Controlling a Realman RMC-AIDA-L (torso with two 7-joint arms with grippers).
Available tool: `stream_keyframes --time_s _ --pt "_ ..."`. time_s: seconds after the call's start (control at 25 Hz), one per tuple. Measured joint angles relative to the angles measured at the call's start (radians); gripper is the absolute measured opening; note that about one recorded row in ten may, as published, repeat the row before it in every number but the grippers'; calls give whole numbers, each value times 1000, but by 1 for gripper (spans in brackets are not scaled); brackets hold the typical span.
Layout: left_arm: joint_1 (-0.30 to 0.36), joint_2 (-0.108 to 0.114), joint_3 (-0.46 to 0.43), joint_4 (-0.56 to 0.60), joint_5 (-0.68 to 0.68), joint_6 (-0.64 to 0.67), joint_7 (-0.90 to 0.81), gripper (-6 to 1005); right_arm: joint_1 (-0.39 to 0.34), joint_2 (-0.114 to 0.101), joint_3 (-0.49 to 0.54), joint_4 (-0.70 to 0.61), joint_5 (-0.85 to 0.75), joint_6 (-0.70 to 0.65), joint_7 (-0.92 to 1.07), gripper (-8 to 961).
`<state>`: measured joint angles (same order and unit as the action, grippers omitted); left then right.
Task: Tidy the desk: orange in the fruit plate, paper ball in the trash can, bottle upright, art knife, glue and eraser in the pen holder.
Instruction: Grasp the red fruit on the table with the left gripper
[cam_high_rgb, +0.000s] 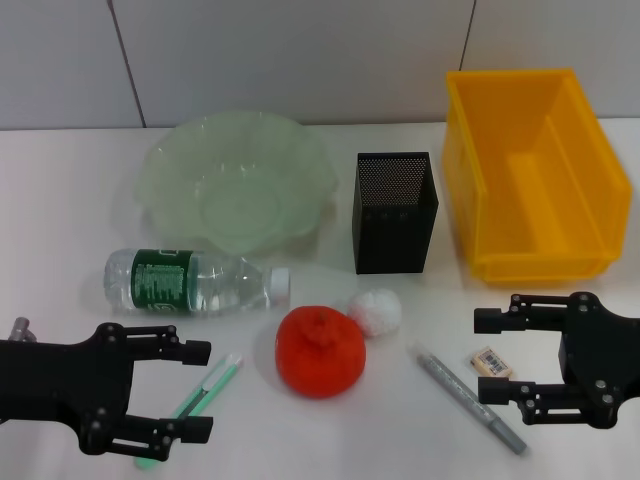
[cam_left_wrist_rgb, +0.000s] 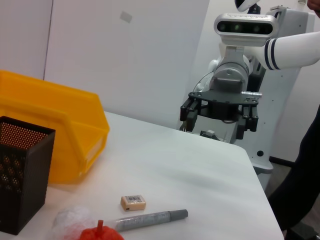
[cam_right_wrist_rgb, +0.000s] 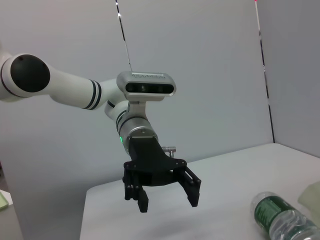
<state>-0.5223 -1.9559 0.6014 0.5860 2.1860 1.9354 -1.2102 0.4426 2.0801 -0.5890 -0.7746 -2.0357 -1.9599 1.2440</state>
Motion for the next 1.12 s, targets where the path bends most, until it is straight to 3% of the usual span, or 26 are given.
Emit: stream_keyframes --time_s 0.64,0.8,0.84,0.88,0.92,1.12 --pt "-14 -8 -3 21 -2 -23 -33 812 -9 -5 0 16 -2 -5 -13 690" --pt "-15 -47 -29 67 -11 -29 -49 812 -33 -13 1 5 -8 -9 -12 689" --pt "-15 -66 -38 84 -12 -40 -48 812 -53 -17 1 -5 -14 -10 -7 689" --pt "-15 -66 -38 84 -12 -40 -48 812 -53 -17 1 -5 -14 -10 -7 690" --pt "-12 -97 -45 108 -12 -76 -38 812 -62 -18 2 -8 -15 -11 -6 690" --pt "-22 -111 -41 70 -18 -143 -13 812 -95 -24 12 -15 -46 -20 -3 689"
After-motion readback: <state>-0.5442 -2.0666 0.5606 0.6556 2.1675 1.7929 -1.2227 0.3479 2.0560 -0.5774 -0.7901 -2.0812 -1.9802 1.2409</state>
